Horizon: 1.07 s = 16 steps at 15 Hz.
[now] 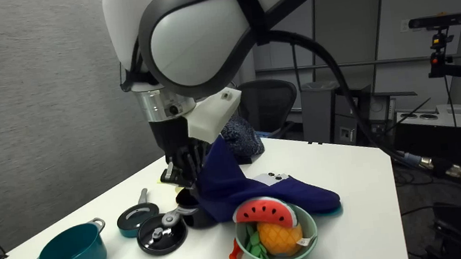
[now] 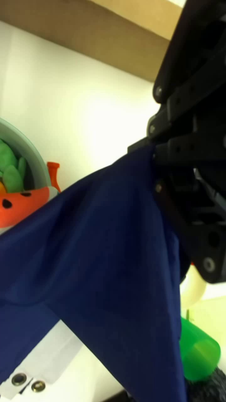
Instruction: Cover the fruits plush toy with the blue cloth
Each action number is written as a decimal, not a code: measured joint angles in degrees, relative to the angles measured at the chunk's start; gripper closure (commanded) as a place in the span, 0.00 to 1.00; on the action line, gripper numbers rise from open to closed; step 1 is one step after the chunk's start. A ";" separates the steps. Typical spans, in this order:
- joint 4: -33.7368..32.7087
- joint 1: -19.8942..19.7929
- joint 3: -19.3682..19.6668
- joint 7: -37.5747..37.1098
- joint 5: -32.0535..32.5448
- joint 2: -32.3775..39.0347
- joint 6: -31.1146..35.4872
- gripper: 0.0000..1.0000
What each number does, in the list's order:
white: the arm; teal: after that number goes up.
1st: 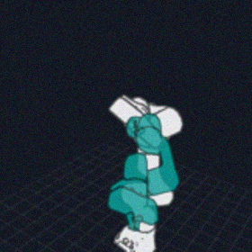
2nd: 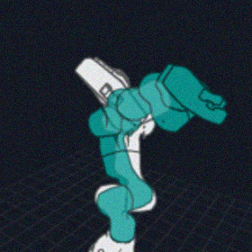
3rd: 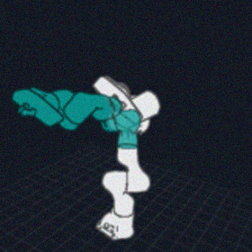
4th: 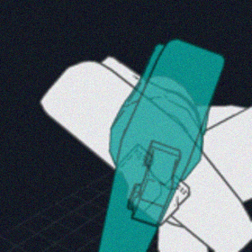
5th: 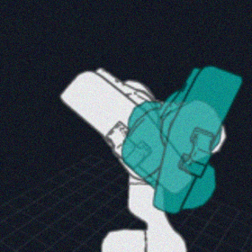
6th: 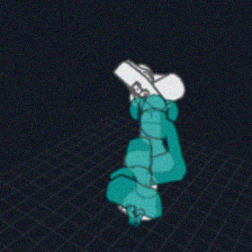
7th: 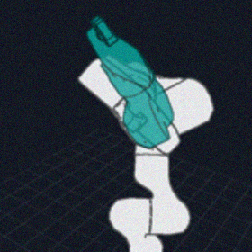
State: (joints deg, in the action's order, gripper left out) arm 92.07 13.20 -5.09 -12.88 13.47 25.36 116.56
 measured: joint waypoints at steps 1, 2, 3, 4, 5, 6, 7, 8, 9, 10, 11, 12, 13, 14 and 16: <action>0.01 -0.04 -0.60 2.52 -1.44 0.45 -0.78 1.00; 0.01 -0.07 -1.10 5.11 -2.35 0.98 -1.33 1.00; 0.01 -0.08 -1.55 7.73 -2.72 1.60 -1.90 1.00; -0.01 -0.07 -1.97 10.17 -2.73 2.22 -2.42 1.00; -0.05 -0.07 -2.38 12.63 -2.73 2.88 -3.16 1.00; -0.17 -0.06 -2.77 15.03 -2.73 3.51 -3.95 1.00; -0.31 -0.06 -3.19 17.53 -2.73 4.16 -4.71 1.00; -0.48 -0.06 -3.55 20.00 -2.72 4.75 -5.45 1.00; -0.82 -0.05 -3.94 22.57 -2.70 5.37 -6.29 1.00; -1.17 -0.03 -4.30 25.01 -2.60 5.95 -7.05 1.00; -1.71 -0.03 -4.66 27.65 -2.48 6.57 -7.93 1.00; -2.25 -0.01 -4.99 30.05 -2.30 7.14 -8.69 1.00; -2.69 0.00 -5.26 32.32 -2.08 7.59 -9.20 1.00; -2.72 -0.01 -5.32 34.40 -1.83 7.63 -9.61 1.00; -2.37 -0.27 -5.32 38.11 -1.30 7.12 -10.15 1.00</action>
State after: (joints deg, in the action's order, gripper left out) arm 89.69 12.94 -10.41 25.24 12.17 32.48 106.41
